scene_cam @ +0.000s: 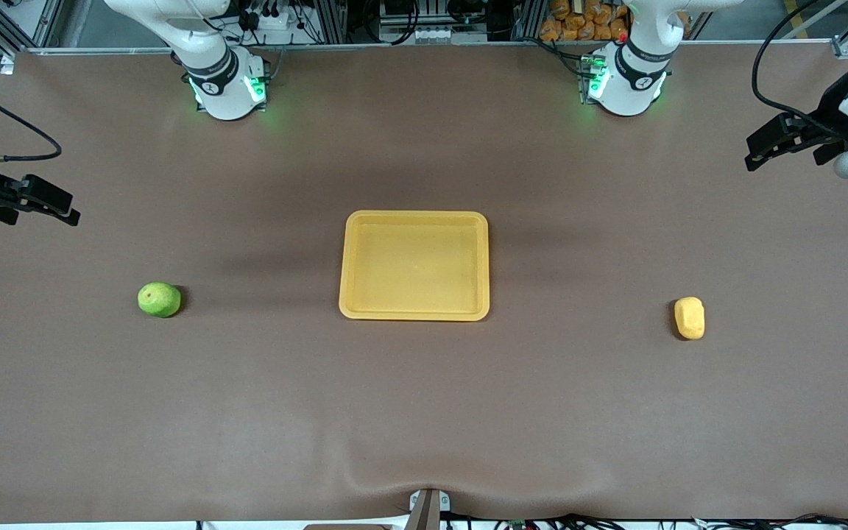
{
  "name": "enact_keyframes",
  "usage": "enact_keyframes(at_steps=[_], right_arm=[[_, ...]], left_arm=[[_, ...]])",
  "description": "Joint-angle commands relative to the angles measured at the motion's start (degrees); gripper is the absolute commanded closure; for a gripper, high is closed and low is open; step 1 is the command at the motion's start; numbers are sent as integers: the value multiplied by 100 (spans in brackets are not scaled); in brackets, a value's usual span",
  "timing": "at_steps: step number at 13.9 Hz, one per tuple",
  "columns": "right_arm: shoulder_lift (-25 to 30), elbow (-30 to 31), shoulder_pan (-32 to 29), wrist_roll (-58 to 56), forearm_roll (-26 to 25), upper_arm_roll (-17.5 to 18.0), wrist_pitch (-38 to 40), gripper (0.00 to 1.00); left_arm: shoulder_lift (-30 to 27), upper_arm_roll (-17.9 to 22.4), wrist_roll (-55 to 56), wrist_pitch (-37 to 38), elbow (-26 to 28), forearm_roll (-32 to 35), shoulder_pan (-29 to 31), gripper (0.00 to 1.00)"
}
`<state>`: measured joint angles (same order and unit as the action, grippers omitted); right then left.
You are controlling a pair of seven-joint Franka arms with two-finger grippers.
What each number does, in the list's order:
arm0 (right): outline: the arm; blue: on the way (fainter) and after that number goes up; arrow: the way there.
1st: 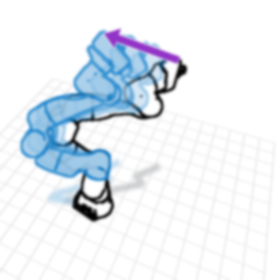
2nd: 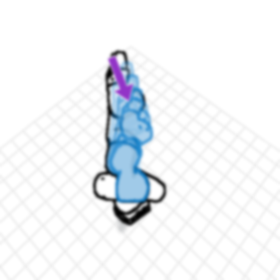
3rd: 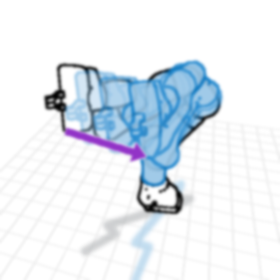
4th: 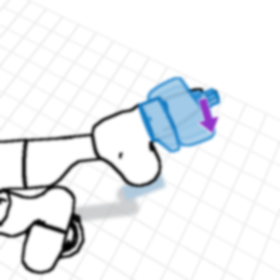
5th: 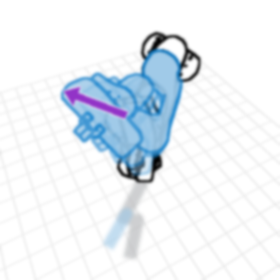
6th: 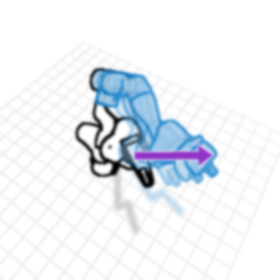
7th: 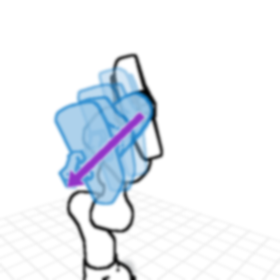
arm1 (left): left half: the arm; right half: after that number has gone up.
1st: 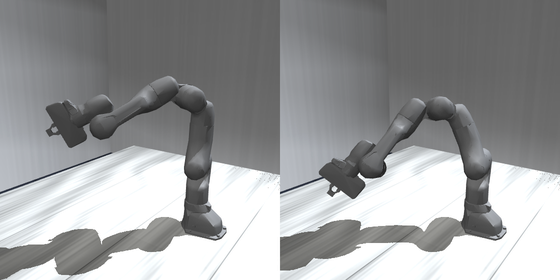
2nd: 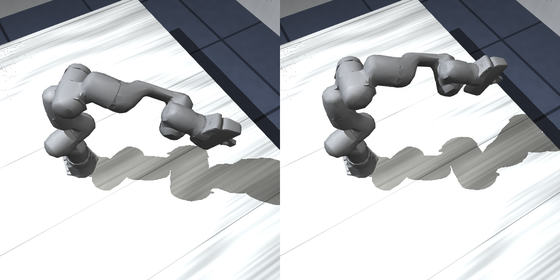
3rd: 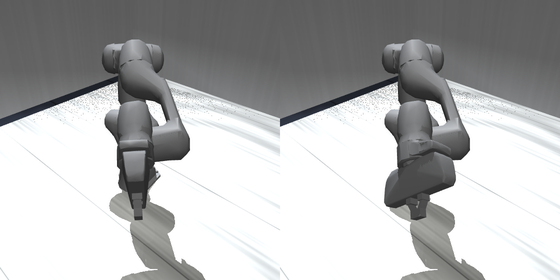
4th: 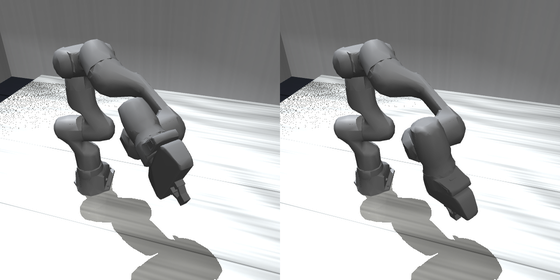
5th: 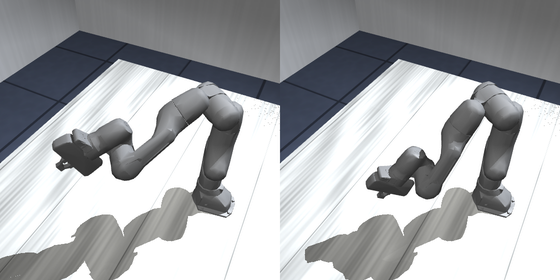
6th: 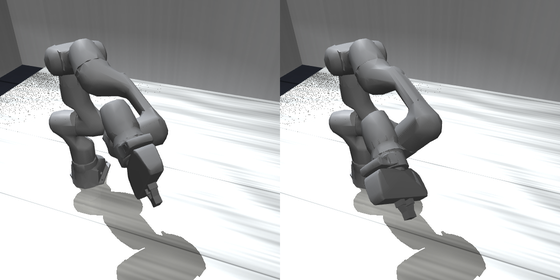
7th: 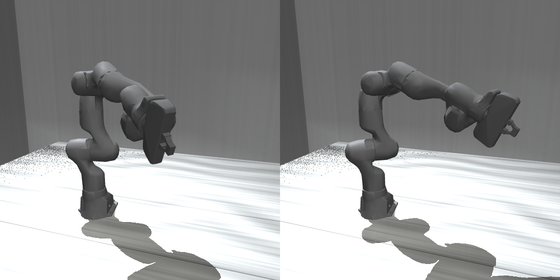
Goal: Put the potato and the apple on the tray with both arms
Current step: 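Move the left gripper toward the yellow potato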
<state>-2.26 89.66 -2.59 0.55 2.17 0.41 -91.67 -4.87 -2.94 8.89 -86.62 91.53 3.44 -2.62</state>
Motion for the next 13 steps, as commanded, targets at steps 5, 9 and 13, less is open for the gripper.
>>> enact_keyframes(at_steps=[5, 9, 13], right_arm=[[-126, -142, -5, -55, 3, 20, 70, 0], [-213, -186, -39, 15, -6, 38, 158, 0], [-511, -213, 22, 33, -6, 38, -131, 0]], left_arm=[[101, -5, -283, 136, -12, -98, 51, 0], [83, 4, -309, -153, 294, -45, 78, 0], [66, 12, -309, -636, 699, -19, 104, 0]])
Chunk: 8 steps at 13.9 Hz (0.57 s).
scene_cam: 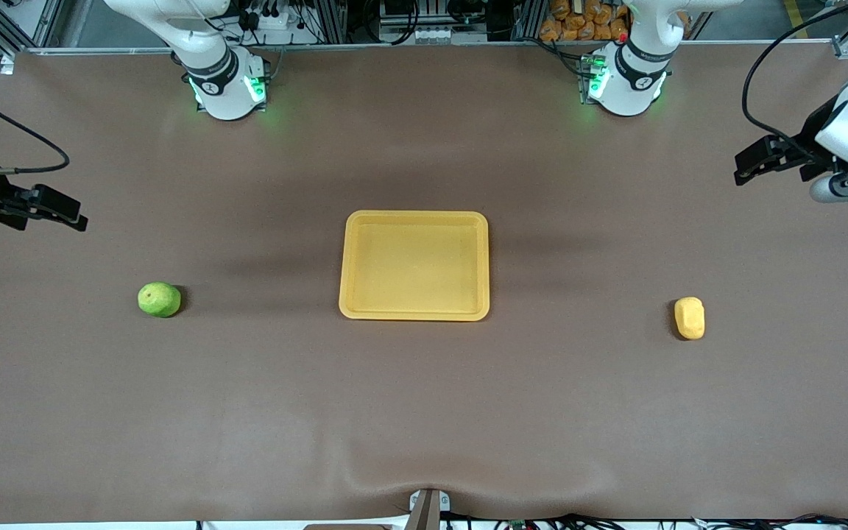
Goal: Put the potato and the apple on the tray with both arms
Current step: 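Move the left gripper toward the yellow potato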
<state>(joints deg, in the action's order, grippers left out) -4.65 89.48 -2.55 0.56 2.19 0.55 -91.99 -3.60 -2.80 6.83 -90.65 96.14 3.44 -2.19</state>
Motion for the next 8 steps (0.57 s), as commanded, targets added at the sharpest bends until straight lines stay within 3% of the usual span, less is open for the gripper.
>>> enact_keyframes(at_steps=[1, 8], right_arm=[[-412, -203, -8, 23, 18, 25, -343, 0], [-633, -212, 141, 14, 1, 42, -592, 0]], left_arm=[[-53, -2, -103, -278, 274, -10, 60, 0], [-44, 16, -95, -1103, 1072, 16, 121, 0]])
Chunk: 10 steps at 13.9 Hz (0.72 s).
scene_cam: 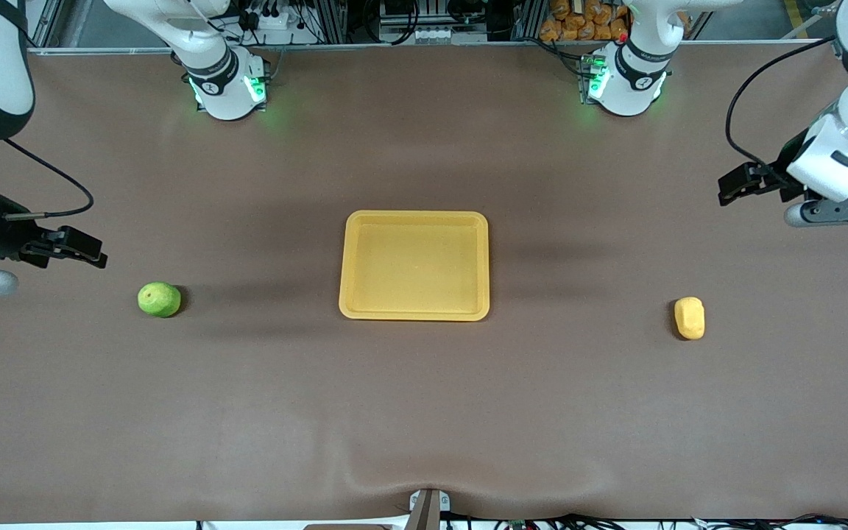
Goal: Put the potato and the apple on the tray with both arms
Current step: 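Move the left gripper toward the yellow potato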
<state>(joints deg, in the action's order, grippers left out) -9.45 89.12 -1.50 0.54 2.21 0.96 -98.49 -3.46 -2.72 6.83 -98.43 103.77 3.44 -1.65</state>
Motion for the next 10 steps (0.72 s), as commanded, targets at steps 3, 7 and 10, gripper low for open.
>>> enact_keyframes(at_steps=[3, 7, 10], right_arm=[[-302, -377, 18, 86, -10, 1, -3, 0], [-391, -483, 27, 131, -10, 1, -12, 0], [-399, -492, 26, 131, -10, 1, -12, 0]], left_arm=[[11, -1, -94, -965, 748, 16, 218, 0], [397, -1, -86, -1748, 1013, 16, 209, 0], [793, -1, -33, -2415, 1144, 244, 218, 0]])
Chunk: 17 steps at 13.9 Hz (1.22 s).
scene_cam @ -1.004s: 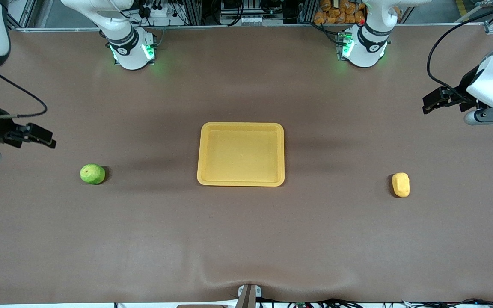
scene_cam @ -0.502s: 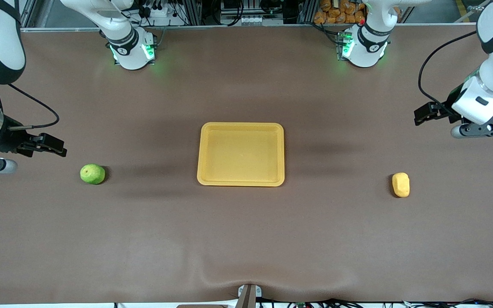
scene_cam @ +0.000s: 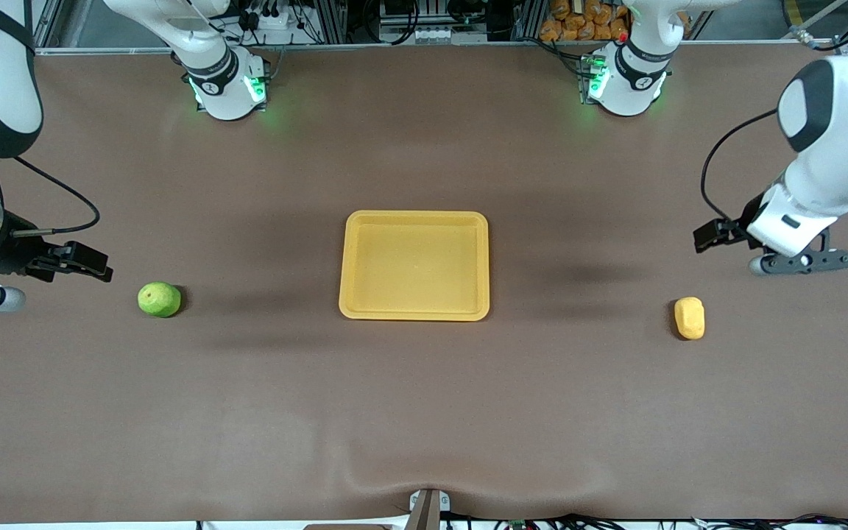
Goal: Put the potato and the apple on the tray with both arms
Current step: 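Move the left gripper toward the yellow potato, then lower the left gripper over the potato and close on it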
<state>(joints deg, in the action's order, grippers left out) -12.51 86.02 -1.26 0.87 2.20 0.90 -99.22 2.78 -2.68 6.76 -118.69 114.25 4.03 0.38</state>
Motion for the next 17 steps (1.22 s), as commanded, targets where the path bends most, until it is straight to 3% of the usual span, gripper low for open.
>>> enact_keyframes(at_steps=[1, 8, 17], right_arm=[[-94, -183, 3, 98, -9, 7, 61, 0], [-173, -218, 3, 98, -1, 7, 17, 0], [-190, -218, 3, 80, 8, 7, -27, 0]], left_arm=[[248, -5, 18, -678, 202, 282, 14, 0], [1013, -13, 18, -2306, 703, 722, 242, 0], [1822, -13, -87, -3160, 607, 731, 612, 0]])
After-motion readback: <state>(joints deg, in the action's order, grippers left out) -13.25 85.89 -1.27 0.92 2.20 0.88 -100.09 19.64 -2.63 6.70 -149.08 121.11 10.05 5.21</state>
